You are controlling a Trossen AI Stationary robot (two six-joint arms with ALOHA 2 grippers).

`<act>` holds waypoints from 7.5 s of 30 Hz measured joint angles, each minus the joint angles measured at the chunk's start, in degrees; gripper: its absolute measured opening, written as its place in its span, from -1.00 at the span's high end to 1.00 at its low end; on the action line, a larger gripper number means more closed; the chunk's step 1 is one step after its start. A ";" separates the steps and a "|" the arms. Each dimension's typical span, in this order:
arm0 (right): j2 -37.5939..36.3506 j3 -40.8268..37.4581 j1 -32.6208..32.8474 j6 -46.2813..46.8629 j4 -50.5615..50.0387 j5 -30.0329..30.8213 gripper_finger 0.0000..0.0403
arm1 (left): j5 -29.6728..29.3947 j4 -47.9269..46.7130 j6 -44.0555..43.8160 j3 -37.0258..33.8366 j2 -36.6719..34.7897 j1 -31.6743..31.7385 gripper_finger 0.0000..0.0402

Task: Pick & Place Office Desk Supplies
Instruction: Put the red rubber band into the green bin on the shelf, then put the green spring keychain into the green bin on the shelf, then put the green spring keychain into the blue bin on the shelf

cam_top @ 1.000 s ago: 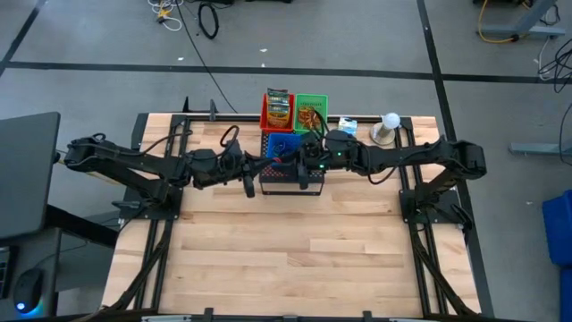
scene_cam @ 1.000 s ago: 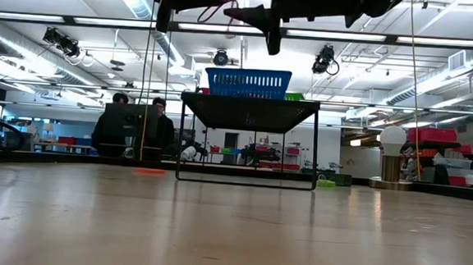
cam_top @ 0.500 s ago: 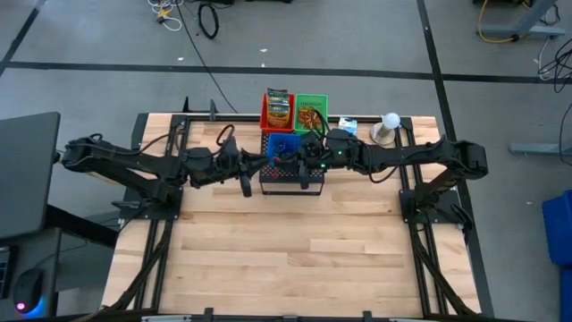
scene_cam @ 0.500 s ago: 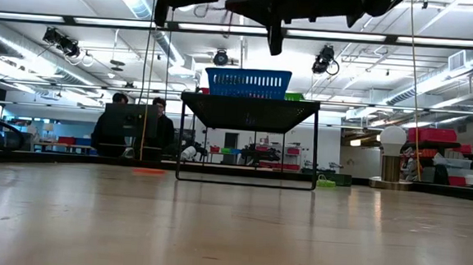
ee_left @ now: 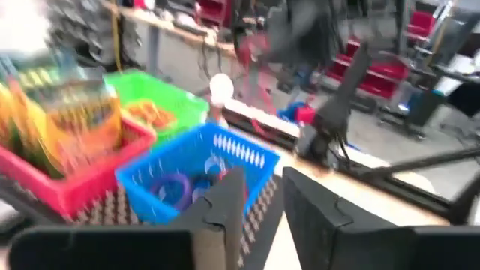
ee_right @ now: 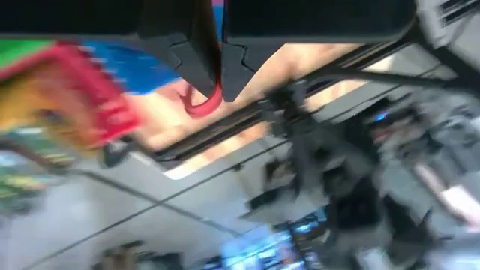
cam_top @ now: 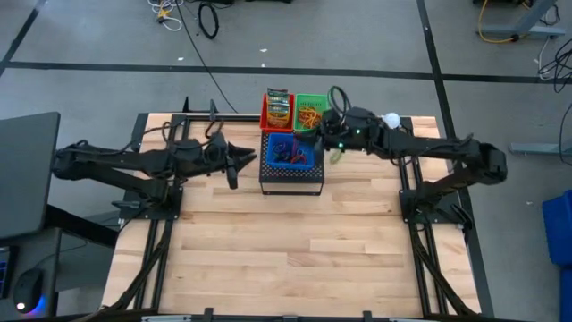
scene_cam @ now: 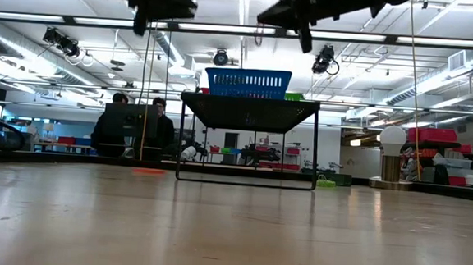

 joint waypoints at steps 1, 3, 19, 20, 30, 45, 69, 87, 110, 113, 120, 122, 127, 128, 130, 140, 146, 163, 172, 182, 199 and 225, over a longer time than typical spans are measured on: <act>-0.29 0.00 -1.14 -0.28 -0.63 0.54 0.98 | 1.72 1.36 -0.86 -1.79 0.07 0.79 0.55; -0.37 0.04 -3.81 -0.57 -1.51 1.34 0.98 | 4.45 6.75 -2.74 -5.73 0.63 2.29 0.65; 7.25 0.21 -18.28 -2.68 -4.28 4.39 0.98 | 6.51 22.34 -2.29 -14.11 1.59 6.75 0.95; 7.79 0.85 -18.28 -2.72 -5.70 4.40 0.97 | 6.51 22.31 -2.31 -14.11 1.59 6.75 0.95; 10.61 6.82 -18.37 -5.53 -12.60 6.46 0.72 | 6.08 22.28 -3.16 -14.11 1.59 6.71 0.95; 9.28 6.80 -18.80 -5.72 -14.23 8.91 0.16 | 6.08 22.26 -3.95 -14.11 1.59 6.67 0.95; -19.36 -21.59 -17.40 10.46 -26.34 11.27 0.97 | 2.45 23.06 -5.01 -14.05 2.31 6.75 0.95; -3.00 -27.10 -20.35 21.97 -16.99 12.61 0.56 | 1.14 23.06 -4.15 -14.05 2.68 7.17 0.95; 11.20 -27.10 -20.27 22.90 -7.02 11.03 0.37 | 1.16 23.05 -4.17 -14.05 2.68 7.08 0.95; 11.22 -27.10 -20.26 24.49 -6.58 11.02 0.37 | 1.16 23.03 -4.17 -14.05 2.68 7.08 0.95; 11.71 -27.10 -19.84 25.20 -6.02 11.53 0.38 | 1.16 23.03 -3.91 -14.05 2.68 7.08 0.95; 12.17 -27.04 -19.46 24.69 -5.93 11.90 0.39 | 1.16 22.99 -3.91 -14.05 2.68 7.08 0.95; 12.10 -26.95 -18.70 24.31 -8.04 13.47 0.56 | 1.16 22.60 -3.84 -14.05 2.68 7.08 0.95; 11.91 -26.95 -18.76 24.33 -8.66 13.31 0.61 | 1.16 22.62 -3.79 -14.05 2.68 7.08 0.95; 11.80 -26.95 -18.76 24.31 -9.50 13.21 0.71 | 1.14 22.58 -3.44 -14.05 2.68 7.08 0.95; 0.55 -27.28 -18.19 22.04 -20.70 12.31 0.88 | -2.98 22.58 -2.87 -14.05 2.68 7.08 0.95; -14.16 -25.46 -12.08 22.79 -27.39 15.66 0.93 | -7.50 22.31 -4.84 -14.05 2.62 7.89 0.95; -6.50 7.38 -1.01 9.22 -44.92 22.57 0.98 | 3.08 14.99 -9.46 -14.05 2.51 19.89 0.96; -22.83 -18.62 -1.54 15.91 -35.18 20.14 0.99 | 3.15 14.88 -9.53 -14.05 2.49 19.76 0.96; -11.72 -36.28 -13.58 20.55 -5.89 6.71 0.63 | 3.81 14.90 -9.81 -14.05 2.47 19.76 0.96; 7.98 -36.11 -14.56 13.56 8.32 9.30 0.34 | 4.20 13.87 -9.13 -14.05 2.47 19.76 0.96; -19.46 -31.69 -1.72 18.83 -18.66 9.83 0.99 | 4.20 13.46 -8.74 -14.05 2.49 19.75 0.96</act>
